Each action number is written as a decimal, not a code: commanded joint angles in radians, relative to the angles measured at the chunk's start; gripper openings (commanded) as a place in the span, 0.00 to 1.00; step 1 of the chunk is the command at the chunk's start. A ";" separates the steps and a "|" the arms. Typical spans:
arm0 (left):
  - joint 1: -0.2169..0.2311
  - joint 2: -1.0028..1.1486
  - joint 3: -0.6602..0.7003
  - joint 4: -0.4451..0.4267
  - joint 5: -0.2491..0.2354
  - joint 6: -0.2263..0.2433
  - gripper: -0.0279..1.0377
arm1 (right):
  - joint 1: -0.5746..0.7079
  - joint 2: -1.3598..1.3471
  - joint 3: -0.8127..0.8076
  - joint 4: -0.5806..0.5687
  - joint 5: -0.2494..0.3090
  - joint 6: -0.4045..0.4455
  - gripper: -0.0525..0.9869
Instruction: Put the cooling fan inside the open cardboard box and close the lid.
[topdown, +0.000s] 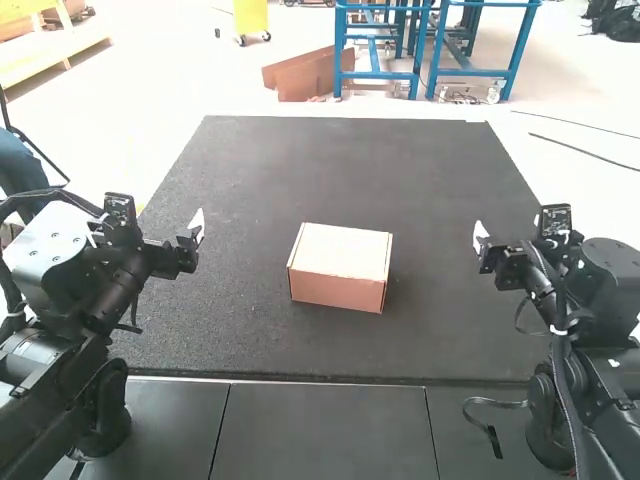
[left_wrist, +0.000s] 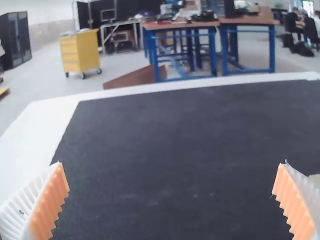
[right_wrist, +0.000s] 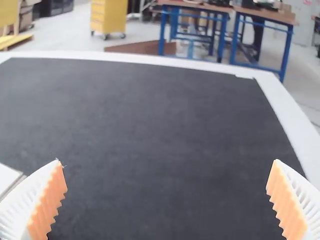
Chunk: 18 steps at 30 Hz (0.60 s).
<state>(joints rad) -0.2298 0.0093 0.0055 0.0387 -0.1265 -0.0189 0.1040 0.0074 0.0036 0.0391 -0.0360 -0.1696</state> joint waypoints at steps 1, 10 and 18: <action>0.050 -0.011 -0.007 -0.019 0.007 -0.053 0.93 | -0.018 -0.007 -0.004 -0.007 0.025 -0.007 0.93; 0.172 -0.009 -0.009 -0.059 0.007 -0.056 0.93 | -0.027 -0.007 -0.004 -0.021 0.031 0.028 0.93; 0.167 -0.009 -0.009 -0.062 0.007 -0.055 0.93 | -0.043 -0.007 -0.004 -0.039 0.041 0.064 0.93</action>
<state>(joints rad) -0.0654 0.0090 0.0055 -0.0296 -0.1268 -0.0685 0.0841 0.0078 0.0032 0.0013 -0.0132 -0.1318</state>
